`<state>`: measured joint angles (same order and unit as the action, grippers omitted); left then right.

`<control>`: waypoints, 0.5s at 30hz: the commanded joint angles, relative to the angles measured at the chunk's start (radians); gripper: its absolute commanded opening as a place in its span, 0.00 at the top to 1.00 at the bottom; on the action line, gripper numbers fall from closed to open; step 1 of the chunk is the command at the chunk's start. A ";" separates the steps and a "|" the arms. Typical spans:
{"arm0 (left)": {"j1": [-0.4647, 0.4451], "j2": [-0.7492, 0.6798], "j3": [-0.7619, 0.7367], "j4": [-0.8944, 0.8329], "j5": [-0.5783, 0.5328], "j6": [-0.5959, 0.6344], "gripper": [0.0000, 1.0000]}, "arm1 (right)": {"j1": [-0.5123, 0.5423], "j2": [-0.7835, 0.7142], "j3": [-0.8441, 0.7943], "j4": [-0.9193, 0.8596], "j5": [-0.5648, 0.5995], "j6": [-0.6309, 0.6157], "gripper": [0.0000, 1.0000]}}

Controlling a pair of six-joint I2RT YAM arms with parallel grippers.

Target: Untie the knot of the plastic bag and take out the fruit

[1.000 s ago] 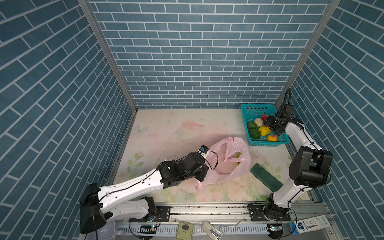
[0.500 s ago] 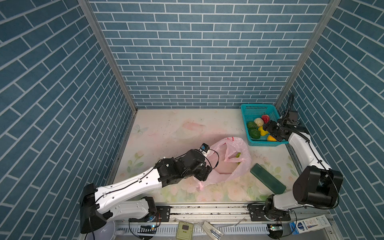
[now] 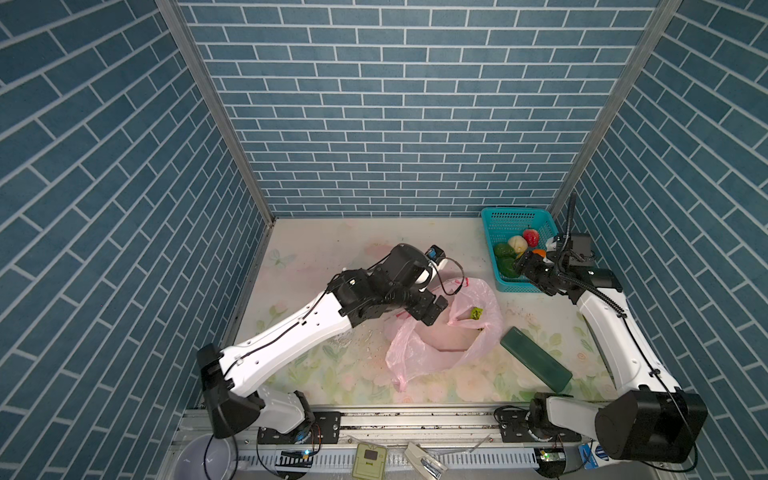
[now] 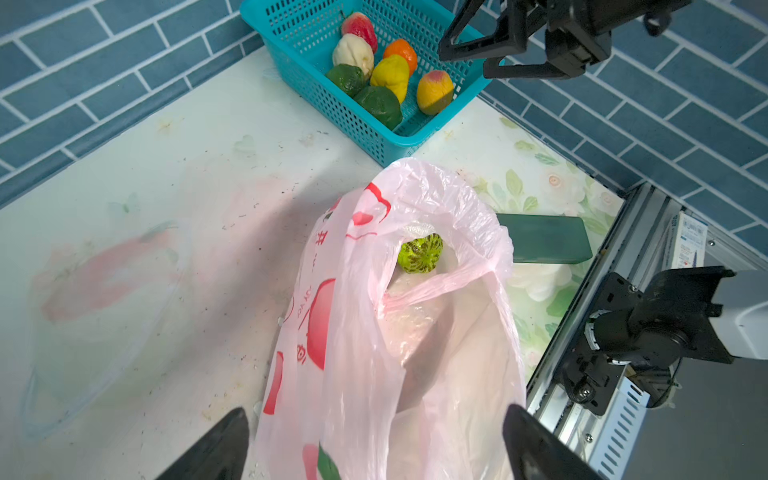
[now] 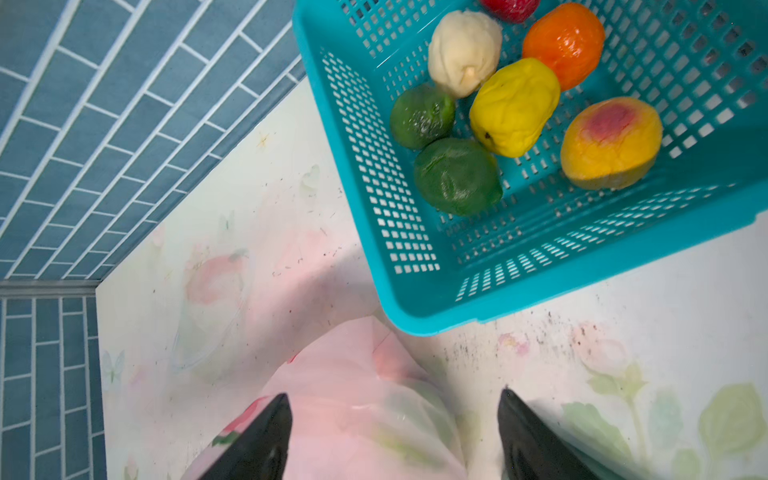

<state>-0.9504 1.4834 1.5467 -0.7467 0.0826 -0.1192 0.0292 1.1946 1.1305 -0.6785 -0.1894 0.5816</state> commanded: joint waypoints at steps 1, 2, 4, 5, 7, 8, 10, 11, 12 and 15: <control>0.024 0.140 0.116 -0.095 0.106 0.146 0.04 | 0.014 -0.063 -0.040 -0.074 -0.009 0.039 0.22; 0.029 0.186 0.153 -0.106 0.123 0.165 0.04 | 0.015 -0.079 -0.047 -0.083 -0.007 0.044 0.22; 0.037 0.258 0.218 -0.117 0.147 0.188 0.04 | 0.015 -0.108 -0.054 -0.101 -0.002 0.052 0.22; 0.039 0.292 0.241 -0.117 0.154 0.195 0.04 | 0.015 -0.123 -0.057 -0.110 0.000 0.054 0.22; 0.039 0.338 0.275 -0.104 0.155 0.214 0.04 | 0.015 -0.147 -0.058 -0.129 0.003 0.058 0.22; 0.042 0.362 0.292 -0.093 0.146 0.219 0.04 | 0.016 -0.159 -0.059 -0.138 0.005 0.059 0.22; 0.041 0.404 0.327 -0.081 0.123 0.226 0.04 | 0.017 -0.180 -0.065 -0.151 0.008 0.065 0.22; 0.041 0.428 0.344 -0.072 0.105 0.228 0.04 | 0.017 -0.191 -0.070 -0.154 0.008 0.071 0.22; 0.041 0.445 0.351 -0.057 0.090 0.228 0.04 | 0.017 -0.202 -0.075 -0.155 0.007 0.076 0.22; 0.042 0.490 0.373 -0.015 0.059 0.231 0.08 | 0.019 -0.220 -0.092 -0.154 -0.002 0.089 0.22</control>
<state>-0.9146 1.9484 1.8816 -0.7952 0.1764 0.0834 0.0414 0.9928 1.0767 -0.7952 -0.1890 0.6331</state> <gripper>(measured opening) 0.924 0.782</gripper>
